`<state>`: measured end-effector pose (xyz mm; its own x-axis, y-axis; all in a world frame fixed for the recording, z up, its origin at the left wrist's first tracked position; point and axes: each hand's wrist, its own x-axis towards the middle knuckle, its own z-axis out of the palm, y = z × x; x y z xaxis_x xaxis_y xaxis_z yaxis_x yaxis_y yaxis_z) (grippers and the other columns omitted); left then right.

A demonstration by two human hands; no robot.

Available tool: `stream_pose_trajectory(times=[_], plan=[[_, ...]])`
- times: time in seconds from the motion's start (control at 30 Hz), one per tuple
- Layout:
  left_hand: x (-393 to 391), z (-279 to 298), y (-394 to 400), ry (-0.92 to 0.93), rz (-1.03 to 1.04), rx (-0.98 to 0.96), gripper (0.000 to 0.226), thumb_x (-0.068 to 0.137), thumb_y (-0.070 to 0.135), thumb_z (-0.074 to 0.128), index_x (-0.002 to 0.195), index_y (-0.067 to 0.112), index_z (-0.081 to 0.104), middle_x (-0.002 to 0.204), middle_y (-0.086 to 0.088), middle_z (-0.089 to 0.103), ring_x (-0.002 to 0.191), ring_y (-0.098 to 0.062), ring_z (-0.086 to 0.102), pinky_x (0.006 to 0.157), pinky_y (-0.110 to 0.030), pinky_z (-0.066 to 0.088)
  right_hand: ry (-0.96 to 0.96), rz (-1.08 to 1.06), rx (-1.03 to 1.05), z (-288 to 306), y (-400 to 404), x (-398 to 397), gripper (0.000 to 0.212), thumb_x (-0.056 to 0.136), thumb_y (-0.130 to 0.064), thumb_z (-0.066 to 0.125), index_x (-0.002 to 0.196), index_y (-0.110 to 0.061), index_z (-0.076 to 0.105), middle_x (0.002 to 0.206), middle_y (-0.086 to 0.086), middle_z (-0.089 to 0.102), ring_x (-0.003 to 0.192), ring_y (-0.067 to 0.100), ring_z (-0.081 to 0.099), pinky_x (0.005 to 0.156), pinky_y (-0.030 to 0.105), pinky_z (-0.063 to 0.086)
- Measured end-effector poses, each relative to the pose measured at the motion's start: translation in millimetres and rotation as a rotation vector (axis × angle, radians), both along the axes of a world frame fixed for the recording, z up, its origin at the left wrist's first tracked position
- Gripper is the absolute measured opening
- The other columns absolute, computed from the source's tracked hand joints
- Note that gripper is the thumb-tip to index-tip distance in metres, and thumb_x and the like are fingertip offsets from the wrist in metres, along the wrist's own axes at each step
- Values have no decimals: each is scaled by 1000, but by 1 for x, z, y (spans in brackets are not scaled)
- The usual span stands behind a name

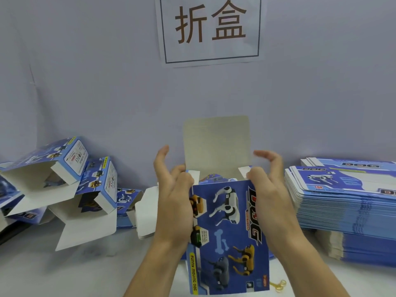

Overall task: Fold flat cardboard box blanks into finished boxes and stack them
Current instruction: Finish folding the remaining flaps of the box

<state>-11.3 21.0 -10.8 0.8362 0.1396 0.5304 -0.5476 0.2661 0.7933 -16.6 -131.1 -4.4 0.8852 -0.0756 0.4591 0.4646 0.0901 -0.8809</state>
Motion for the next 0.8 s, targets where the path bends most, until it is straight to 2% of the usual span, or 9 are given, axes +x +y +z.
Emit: stream_pose_trajectory(times=[0.07,0.13,0.2,0.27,0.33,0.4,0.47,0.57,0.8], plan=[[0,-1,1,-19,-94,-5,60,82,29,47,128,67,42,110,-8,65,82,-30,71,60,-40,58,38,32,20,-1,0,0,52,82,-38,46,129,-60,42,69,10,49,60,23,53,53,33,48],[-1,0,1,-31,-74,23,58,82,27,46,131,57,47,94,6,67,68,-15,70,48,-28,53,58,84,30,1,-1,2,44,88,-33,47,125,-56,50,70,12,54,62,25,56,51,31,50],[0,2,0,-55,-12,32,40,83,27,49,117,47,56,93,-2,65,69,-27,67,52,-40,54,61,132,69,-2,-2,2,26,99,-19,45,109,-38,59,62,8,59,52,20,61,44,24,49],[-3,2,1,-91,-11,-47,13,87,33,50,99,31,56,91,-5,61,74,-32,63,57,-47,54,29,187,194,-8,-2,0,13,100,-28,49,95,-17,56,63,6,63,50,18,65,43,24,50],[-5,1,1,-114,73,-43,25,86,50,47,85,27,56,95,-1,62,92,-31,63,72,-51,49,-23,220,286,-7,0,1,42,89,-51,52,93,-10,56,73,12,66,59,24,68,49,30,54],[-9,1,1,-126,136,57,30,81,56,49,84,28,59,103,3,67,98,-36,65,78,-59,49,-65,198,193,-5,-2,1,50,75,-54,61,89,-6,56,72,10,69,60,20,69,52,27,54],[-10,-2,2,-142,76,131,26,79,51,58,87,26,57,110,2,67,91,-40,68,67,-66,52,-101,209,118,-4,-4,5,35,71,-42,65,88,-12,58,80,10,68,67,19,71,54,26,54],[-9,-2,13,-173,15,251,28,80,47,62,99,27,62,119,10,64,105,-22,70,64,-48,62,-116,247,117,-13,-8,6,21,80,-35,66,98,-24,66,105,17,66,81,29,73,55,33,57],[-10,4,28,-121,-20,422,45,74,48,72,111,24,68,114,16,68,97,-10,72,55,-32,61,24,452,90,-22,-24,4,76,55,-55,92,121,-28,66,123,15,69,104,39,70,72,42,62]])
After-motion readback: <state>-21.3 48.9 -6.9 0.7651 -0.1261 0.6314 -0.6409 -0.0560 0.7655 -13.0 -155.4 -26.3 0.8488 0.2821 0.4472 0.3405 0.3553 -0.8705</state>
